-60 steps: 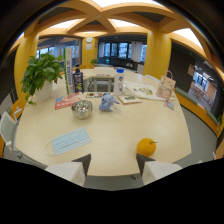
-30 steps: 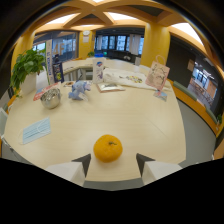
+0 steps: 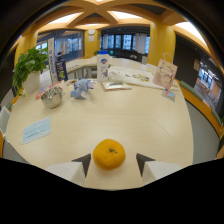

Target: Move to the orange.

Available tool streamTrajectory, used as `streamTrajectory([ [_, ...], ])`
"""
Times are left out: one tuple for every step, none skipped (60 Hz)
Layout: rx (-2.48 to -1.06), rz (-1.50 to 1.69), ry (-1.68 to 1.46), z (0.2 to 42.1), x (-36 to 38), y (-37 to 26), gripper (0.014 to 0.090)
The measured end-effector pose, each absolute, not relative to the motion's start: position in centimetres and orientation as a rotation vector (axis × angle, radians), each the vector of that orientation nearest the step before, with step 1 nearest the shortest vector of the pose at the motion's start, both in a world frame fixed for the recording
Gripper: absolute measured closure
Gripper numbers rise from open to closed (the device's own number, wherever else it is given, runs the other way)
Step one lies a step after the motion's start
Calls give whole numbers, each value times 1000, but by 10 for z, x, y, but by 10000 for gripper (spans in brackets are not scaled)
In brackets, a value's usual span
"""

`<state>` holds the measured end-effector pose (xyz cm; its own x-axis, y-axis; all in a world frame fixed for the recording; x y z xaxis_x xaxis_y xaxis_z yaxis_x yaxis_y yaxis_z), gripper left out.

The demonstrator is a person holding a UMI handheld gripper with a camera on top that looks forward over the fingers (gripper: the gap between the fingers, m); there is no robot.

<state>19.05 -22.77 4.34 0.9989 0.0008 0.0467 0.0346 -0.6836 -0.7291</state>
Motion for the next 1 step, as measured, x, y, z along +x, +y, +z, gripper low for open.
streamTrajectory([
  [-2322,-54,-25,44,190,-228,187],
])
